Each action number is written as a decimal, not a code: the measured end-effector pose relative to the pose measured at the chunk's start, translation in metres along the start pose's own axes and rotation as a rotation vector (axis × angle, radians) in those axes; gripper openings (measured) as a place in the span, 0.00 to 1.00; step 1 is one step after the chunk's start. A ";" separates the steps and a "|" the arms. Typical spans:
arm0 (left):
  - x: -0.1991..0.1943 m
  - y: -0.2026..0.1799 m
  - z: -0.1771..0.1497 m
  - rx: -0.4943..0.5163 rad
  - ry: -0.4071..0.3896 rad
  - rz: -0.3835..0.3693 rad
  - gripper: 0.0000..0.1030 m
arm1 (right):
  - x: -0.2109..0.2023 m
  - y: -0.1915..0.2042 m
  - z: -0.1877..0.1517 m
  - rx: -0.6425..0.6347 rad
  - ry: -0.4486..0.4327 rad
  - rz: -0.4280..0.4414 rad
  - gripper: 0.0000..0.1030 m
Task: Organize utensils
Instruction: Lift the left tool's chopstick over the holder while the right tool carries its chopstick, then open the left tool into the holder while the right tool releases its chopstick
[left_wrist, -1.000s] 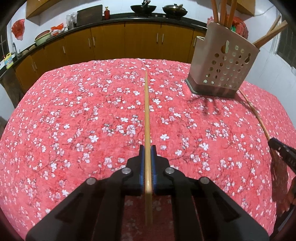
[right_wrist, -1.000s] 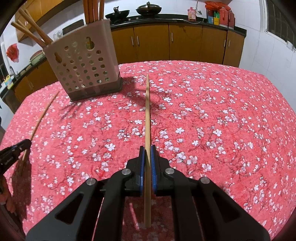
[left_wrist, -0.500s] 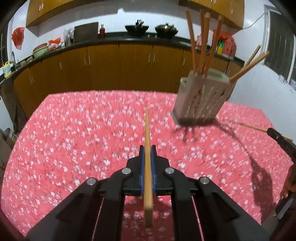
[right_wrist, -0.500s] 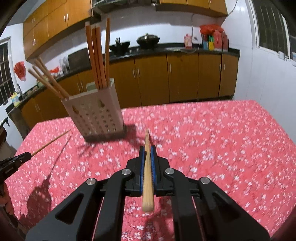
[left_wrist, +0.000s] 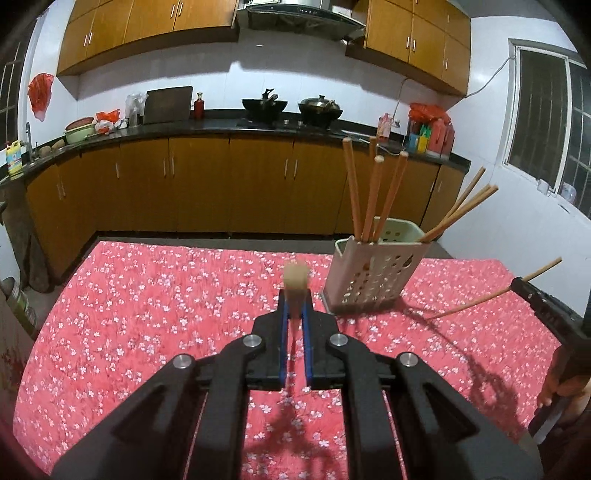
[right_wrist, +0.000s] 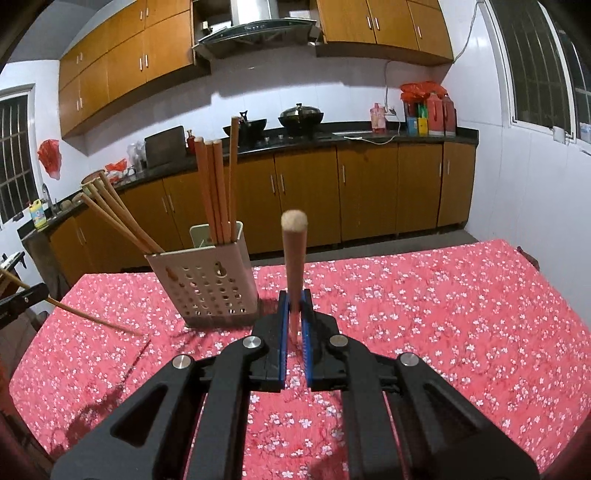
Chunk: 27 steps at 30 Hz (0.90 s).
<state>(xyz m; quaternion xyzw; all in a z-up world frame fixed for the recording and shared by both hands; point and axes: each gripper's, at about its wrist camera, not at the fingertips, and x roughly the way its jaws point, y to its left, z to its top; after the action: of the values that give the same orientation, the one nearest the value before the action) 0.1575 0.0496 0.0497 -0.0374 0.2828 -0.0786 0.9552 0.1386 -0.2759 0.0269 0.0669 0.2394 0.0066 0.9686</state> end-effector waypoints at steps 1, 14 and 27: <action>-0.001 -0.001 0.001 0.000 -0.003 -0.003 0.08 | -0.001 0.000 0.001 -0.001 -0.001 0.001 0.07; -0.022 -0.026 0.032 0.034 -0.077 -0.093 0.08 | -0.030 0.018 0.043 -0.011 -0.092 0.137 0.07; -0.047 -0.073 0.102 0.068 -0.229 -0.195 0.08 | -0.051 0.051 0.111 -0.030 -0.307 0.230 0.07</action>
<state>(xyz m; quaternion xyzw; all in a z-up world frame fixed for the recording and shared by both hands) 0.1653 -0.0120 0.1690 -0.0410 0.1640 -0.1755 0.9699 0.1460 -0.2418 0.1545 0.0796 0.0797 0.1105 0.9875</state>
